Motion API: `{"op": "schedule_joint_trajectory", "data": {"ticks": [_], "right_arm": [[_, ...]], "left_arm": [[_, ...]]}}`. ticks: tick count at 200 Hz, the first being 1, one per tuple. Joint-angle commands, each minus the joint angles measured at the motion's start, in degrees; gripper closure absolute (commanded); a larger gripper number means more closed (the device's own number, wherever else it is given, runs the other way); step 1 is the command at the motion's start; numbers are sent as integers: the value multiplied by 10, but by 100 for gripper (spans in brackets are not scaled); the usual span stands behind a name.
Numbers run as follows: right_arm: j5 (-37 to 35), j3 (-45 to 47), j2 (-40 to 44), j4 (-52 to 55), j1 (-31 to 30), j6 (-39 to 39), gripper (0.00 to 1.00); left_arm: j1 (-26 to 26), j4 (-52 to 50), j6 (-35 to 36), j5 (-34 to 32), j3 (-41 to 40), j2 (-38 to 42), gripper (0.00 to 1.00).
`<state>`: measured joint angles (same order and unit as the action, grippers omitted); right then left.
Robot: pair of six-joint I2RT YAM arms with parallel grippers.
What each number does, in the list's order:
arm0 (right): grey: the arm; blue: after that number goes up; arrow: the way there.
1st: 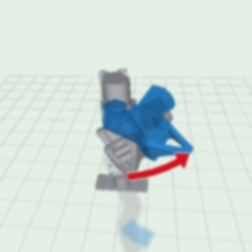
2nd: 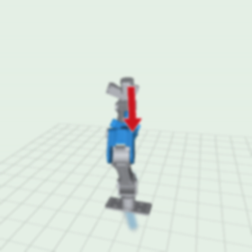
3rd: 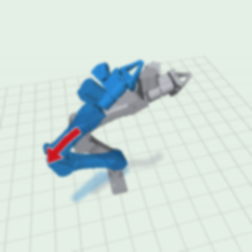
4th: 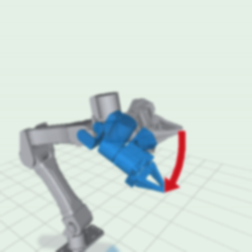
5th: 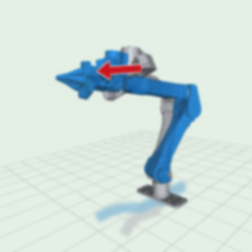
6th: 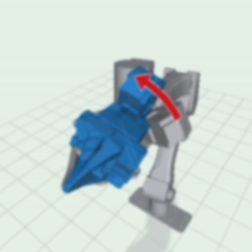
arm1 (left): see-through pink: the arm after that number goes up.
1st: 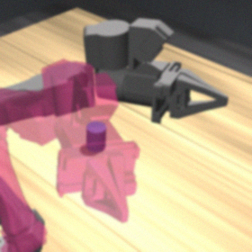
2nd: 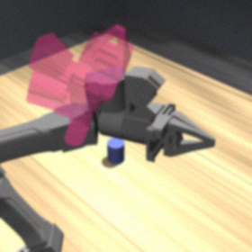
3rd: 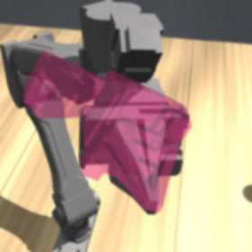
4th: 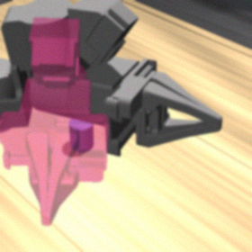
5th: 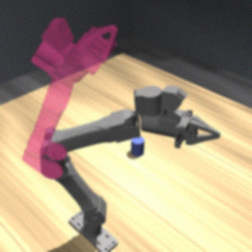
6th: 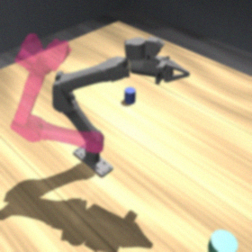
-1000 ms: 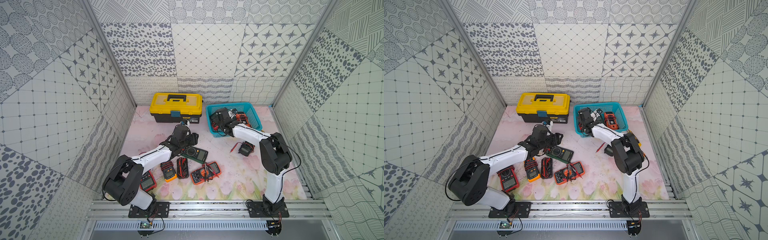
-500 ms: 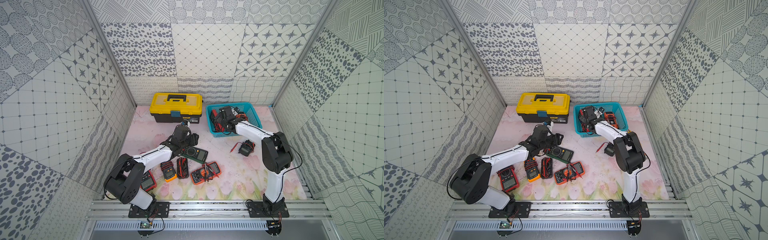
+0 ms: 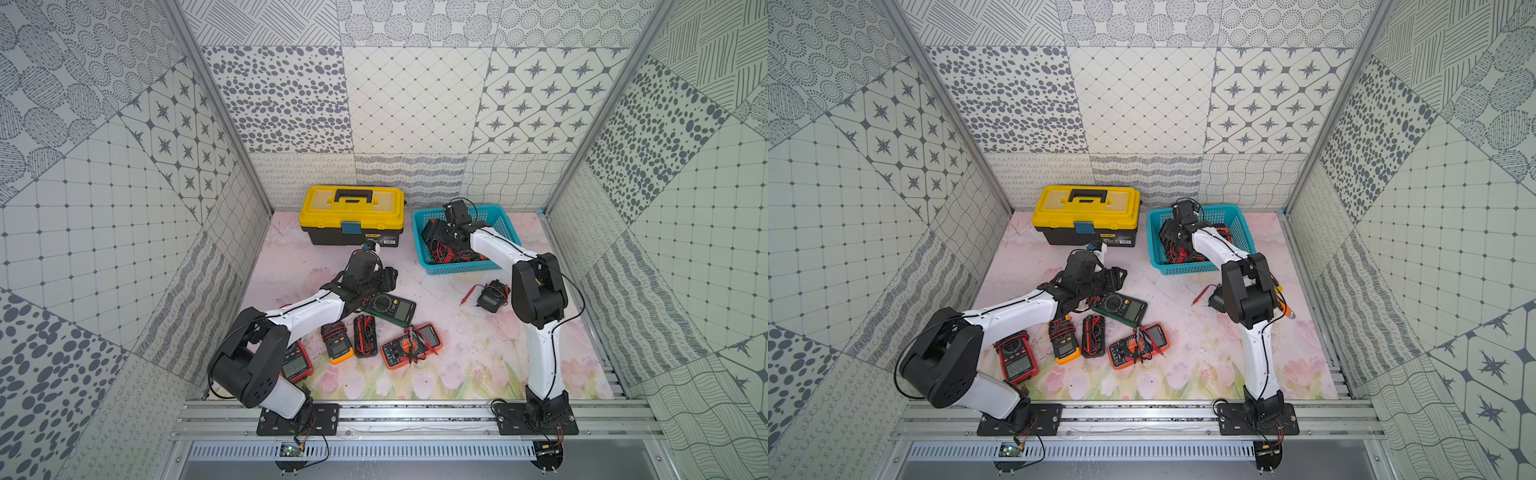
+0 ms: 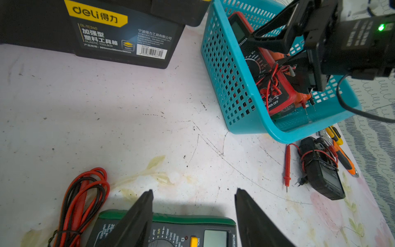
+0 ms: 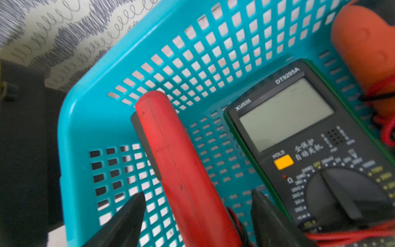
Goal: Put the multimeter into the basket
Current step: Place the multimeter in the basket.
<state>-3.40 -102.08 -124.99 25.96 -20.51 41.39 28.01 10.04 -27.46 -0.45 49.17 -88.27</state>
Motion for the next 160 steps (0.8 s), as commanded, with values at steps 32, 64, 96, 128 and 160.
{"op": "schedule_joint_trajectory", "data": {"ticks": [32,64,96,128,160], "right_arm": [[24,-35,-22,66,20,-104,21],[5,-67,-40,108,21,-150,20],[60,-78,-48,110,18,-147,27],[74,-104,-55,143,8,-145,45],[107,-109,-64,151,15,-134,61]], "left_arm": [[-1,27,4,1,6,2,35],[-1,23,5,1,8,3,35],[-1,23,2,3,12,-4,36],[-1,21,-3,16,21,-16,36],[0,22,-5,22,23,-19,36]]}}
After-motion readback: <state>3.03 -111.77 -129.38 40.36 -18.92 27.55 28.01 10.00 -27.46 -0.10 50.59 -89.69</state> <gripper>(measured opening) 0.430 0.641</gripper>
